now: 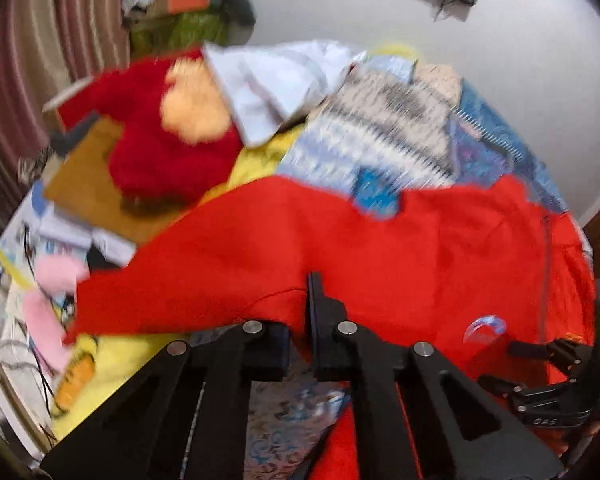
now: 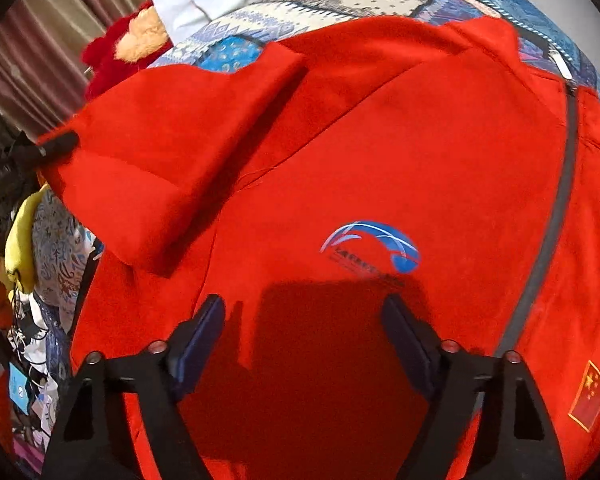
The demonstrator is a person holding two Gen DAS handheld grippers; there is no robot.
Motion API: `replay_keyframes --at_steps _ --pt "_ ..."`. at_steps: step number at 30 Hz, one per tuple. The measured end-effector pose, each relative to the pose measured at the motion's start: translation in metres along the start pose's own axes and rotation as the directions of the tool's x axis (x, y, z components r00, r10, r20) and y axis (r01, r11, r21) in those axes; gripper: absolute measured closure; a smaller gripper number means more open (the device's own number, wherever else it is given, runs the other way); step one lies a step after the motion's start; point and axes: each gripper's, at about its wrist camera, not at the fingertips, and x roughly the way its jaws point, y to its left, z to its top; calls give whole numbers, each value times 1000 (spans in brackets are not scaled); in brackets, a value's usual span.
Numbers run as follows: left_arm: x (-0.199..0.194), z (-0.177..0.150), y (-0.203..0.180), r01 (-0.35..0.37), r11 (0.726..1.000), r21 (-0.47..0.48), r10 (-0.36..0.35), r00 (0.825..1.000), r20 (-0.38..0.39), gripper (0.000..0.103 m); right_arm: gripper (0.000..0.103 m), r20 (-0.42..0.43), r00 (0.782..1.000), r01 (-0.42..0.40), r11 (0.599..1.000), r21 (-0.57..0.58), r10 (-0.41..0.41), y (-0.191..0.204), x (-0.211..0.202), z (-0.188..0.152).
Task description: Fold large clothes
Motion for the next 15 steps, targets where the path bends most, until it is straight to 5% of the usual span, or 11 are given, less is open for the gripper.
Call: replay_keyframes --at_steps 7,12,15 --pt "-58 33 -79 76 982 175 -105 981 163 97 27 148 988 41 997 59 -50 -33 -80 -9" --pt "-47 18 -148 180 946 270 -207 975 75 97 16 203 972 86 986 140 -114 -74 -137 -34" --pt "-11 -8 -179 256 928 270 -242 966 -86 97 10 209 966 114 976 184 -152 -97 -155 -55"
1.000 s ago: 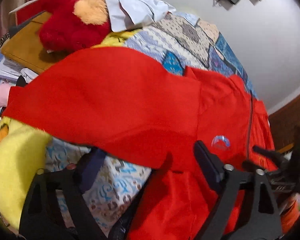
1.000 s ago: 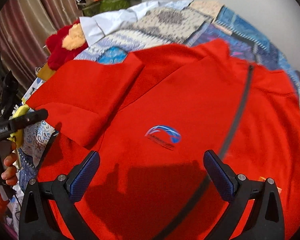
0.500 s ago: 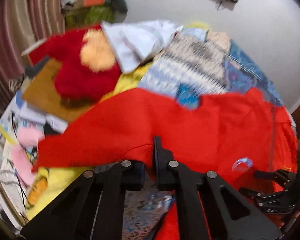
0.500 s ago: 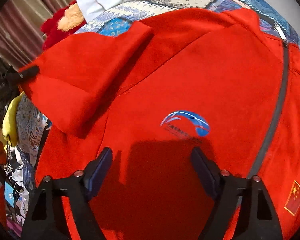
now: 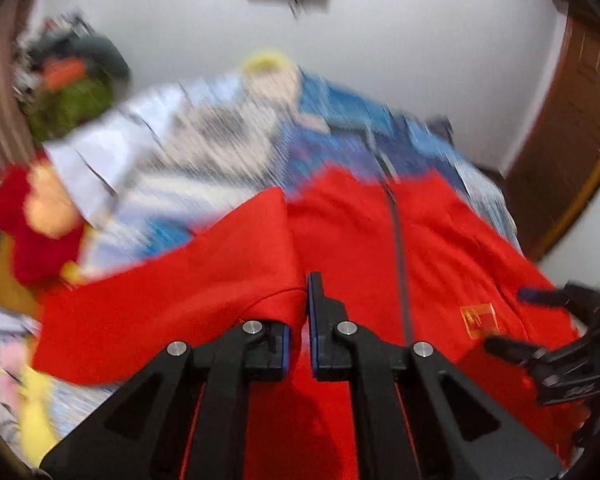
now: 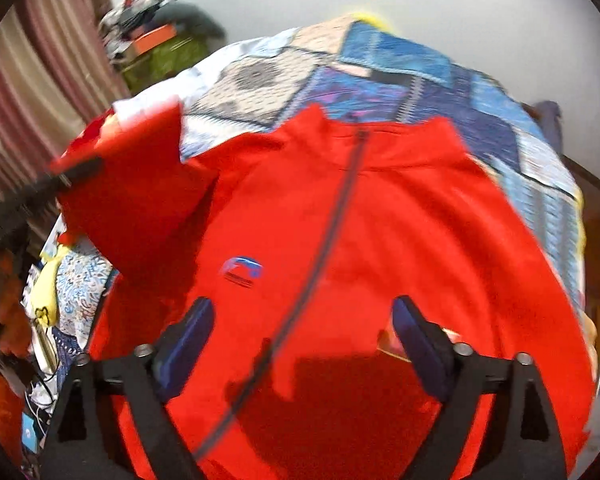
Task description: Fold large clothes
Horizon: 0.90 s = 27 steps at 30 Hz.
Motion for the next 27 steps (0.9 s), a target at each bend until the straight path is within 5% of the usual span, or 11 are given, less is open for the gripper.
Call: replay_keyframes --at_steps 6,10,11,13,16,19,22,27 --pt "79 -48 -22 6 1000 21 -1 968 -253 97 10 -19 998 60 998 32 -59 -44 -15 -36" --pt "92 -71 -26 18 1000 24 -9 938 -347 77 10 -17 997 80 996 42 -80 -61 -25 -60" --pt "87 -73 -23 11 1000 20 -3 941 -338 72 9 -20 997 76 996 46 -75 -63 -27 -65" --pt "71 -73 -15 18 1000 3 -16 947 -320 44 8 -23 997 74 996 49 -73 -66 -28 -70" --pt "34 -68 8 50 997 -58 -63 966 -252 36 7 -18 997 74 996 51 -74 -66 -29 -75" --pt "-3 -61 43 10 995 -100 -27 985 -173 25 7 -15 998 58 996 70 -57 -62 -26 -75" --pt "-28 -57 89 -65 982 -177 45 993 -113 25 7 -15 1000 29 996 85 -28 -56 -21 -72" --pt "-30 -69 164 -136 925 -354 94 987 -133 25 7 -14 1000 -5 995 99 7 -40 -13 -64"
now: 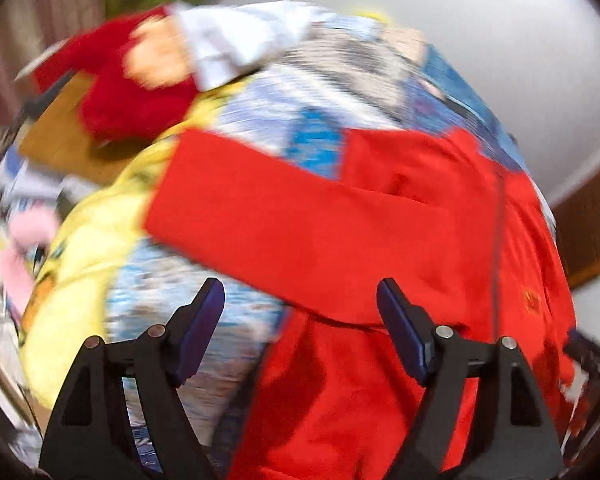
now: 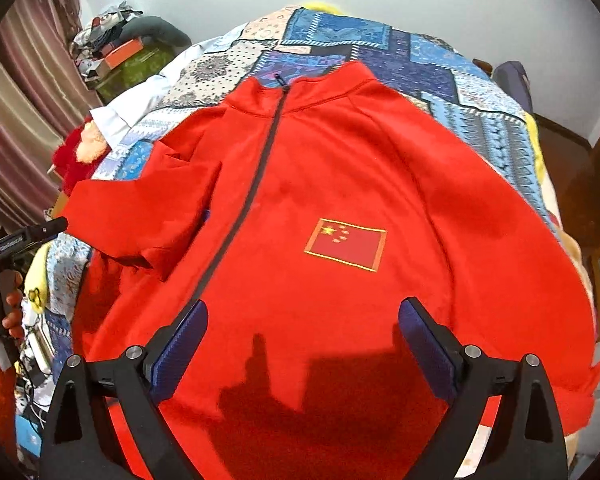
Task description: Fold large clothes
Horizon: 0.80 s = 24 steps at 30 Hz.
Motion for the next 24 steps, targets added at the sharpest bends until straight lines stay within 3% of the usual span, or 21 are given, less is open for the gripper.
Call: replay_keyframes --at_steps 5,8,11,12,13,15,18,24 --pt "23 -1 47 13 988 -153 -17 999 -30 30 7 1 1000 -5 1000 -9 5 14 8 8" --pt "32 5 48 -12 988 -155 12 1000 -4 52 7 -7 1000 1 1000 -17 -1 21 14 11" --pt "36 17 35 -90 992 -89 93 995 33 79 7 -15 1000 -4 1000 -23 3 26 20 12" --pt "37 21 30 -112 992 -63 115 992 47 94 7 -17 1000 -3 1000 -25 3 28 22 12" --pt "36 26 23 -139 990 -29 141 988 61 98 7 -19 1000 -1 1000 -26 0 28 22 12" --pt "30 33 5 -172 984 43 167 981 102 99 7 -13 1000 3 1000 -26 -4 26 22 11" --pt "6 43 -35 -170 975 144 142 972 186 100 7 5 1000 19 1000 -15 -19 19 17 8" --pt "-66 47 -150 -63 944 325 -49 945 323 100 7 58 998 17 999 41 -19 -9 -8 3"
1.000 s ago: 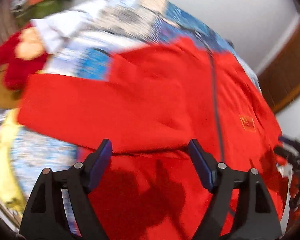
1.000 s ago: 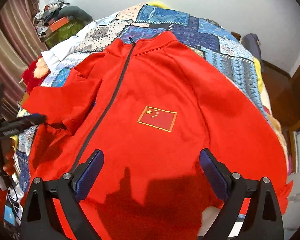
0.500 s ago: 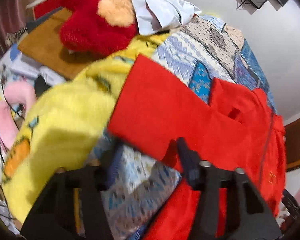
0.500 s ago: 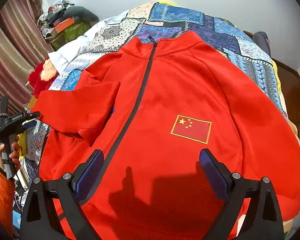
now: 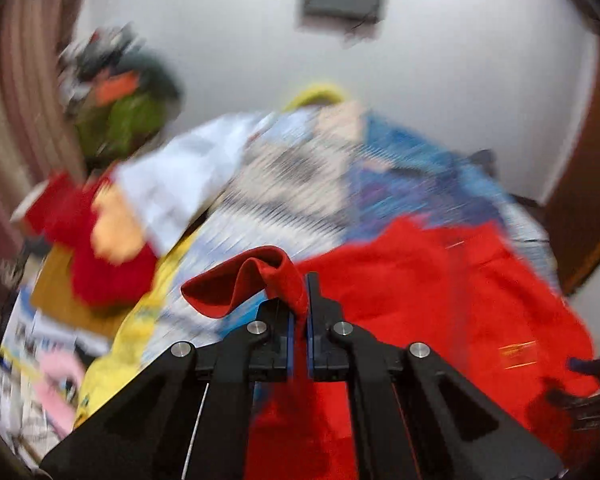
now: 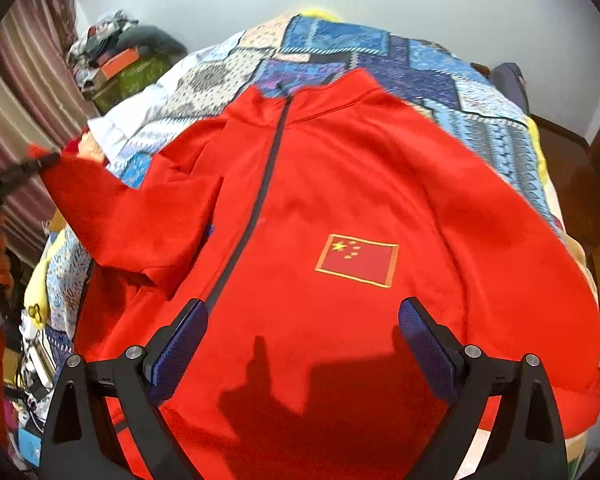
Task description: Fold large clothes
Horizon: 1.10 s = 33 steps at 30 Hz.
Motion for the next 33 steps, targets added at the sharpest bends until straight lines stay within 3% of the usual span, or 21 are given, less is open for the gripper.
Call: replay_keyframes --at_steps 5,8,11,14,20,23,24,26,27,28,30,33 --pt "-38 30 -113 162 973 166 -173 983 59 100 7 66 998 6 999 49 -9 -35 -32 -7" --pt "-43 27 -181 259 934 247 -272 962 20 100 7 101 994 34 996 83 -42 -62 -51 -15" --pt "-31 9 -239 321 897 306 -322 946 -47 100 7 117 991 54 991 124 -68 -90 -69 -24" --pt "-10 -16 -284 384 864 325 -355 923 -146 100 7 114 989 73 981 180 -94 -124 -83 -36" --pt "41 -84 -336 492 819 295 -362 842 -399 99 7 86 990 85 961 262 -110 -165 -95 -63" --pt "52 -107 -342 496 809 316 -310 817 -487 91 7 78 991 87 960 267 -111 -168 -93 -66" --pt "52 -110 -340 495 806 326 -297 813 -500 84 7 77 991 83 961 264 -107 -168 -91 -65" --pt "45 -107 -327 496 803 330 -297 813 -501 70 7 76 993 70 965 254 -92 -163 -86 -62" --pt "39 -104 -318 493 806 327 -303 819 -488 55 7 74 994 63 966 249 -84 -159 -83 -59" --pt "31 -94 -302 483 814 323 -313 833 -457 39 7 74 995 53 968 244 -73 -156 -79 -57" --pt "21 -79 -271 439 842 312 -310 869 -387 24 8 71 996 32 972 232 -50 -147 -69 -49" --pt "9 -60 -202 307 905 294 -225 933 -280 19 8 55 998 10 979 203 -22 -128 -53 -36"
